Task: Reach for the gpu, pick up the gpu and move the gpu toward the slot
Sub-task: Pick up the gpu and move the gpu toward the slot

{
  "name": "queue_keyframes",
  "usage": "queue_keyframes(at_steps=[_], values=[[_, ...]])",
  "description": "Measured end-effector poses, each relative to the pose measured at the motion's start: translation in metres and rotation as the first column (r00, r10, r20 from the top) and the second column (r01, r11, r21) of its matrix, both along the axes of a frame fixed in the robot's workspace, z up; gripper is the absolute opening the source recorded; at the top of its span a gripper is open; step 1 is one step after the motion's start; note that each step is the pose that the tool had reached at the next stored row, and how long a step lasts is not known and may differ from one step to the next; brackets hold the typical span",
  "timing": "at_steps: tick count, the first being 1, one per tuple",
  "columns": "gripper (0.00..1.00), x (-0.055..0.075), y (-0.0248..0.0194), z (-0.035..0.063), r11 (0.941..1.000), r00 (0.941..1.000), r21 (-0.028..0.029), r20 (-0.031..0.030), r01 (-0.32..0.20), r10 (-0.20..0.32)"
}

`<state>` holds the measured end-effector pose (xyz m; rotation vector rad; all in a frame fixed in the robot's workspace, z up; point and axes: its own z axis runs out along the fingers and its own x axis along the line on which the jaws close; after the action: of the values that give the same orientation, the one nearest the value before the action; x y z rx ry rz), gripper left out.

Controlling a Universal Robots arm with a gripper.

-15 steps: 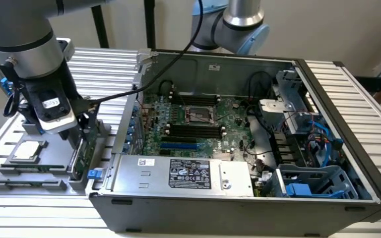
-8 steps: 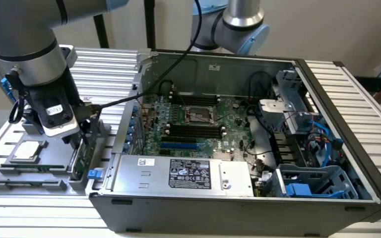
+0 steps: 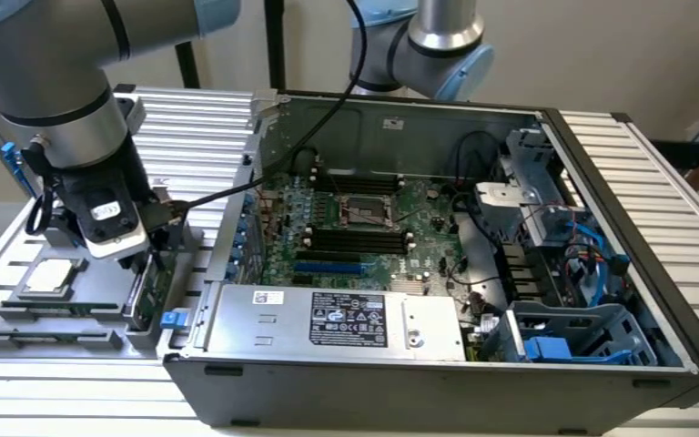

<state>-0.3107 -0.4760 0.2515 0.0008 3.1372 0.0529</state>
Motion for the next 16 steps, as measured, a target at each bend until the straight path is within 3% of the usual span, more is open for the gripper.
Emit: queue_keyframes(at_steps=[8,16], values=[[0.48,-0.0037,0.0057,-0.0058,1.0000,1.0000,-0.0066,0.0000,0.003,-0.003],[0.48,-0.0037,0.0062,-0.0087,1.0000,1.0000,-0.0084,0.0054,0.003,-0.003]])
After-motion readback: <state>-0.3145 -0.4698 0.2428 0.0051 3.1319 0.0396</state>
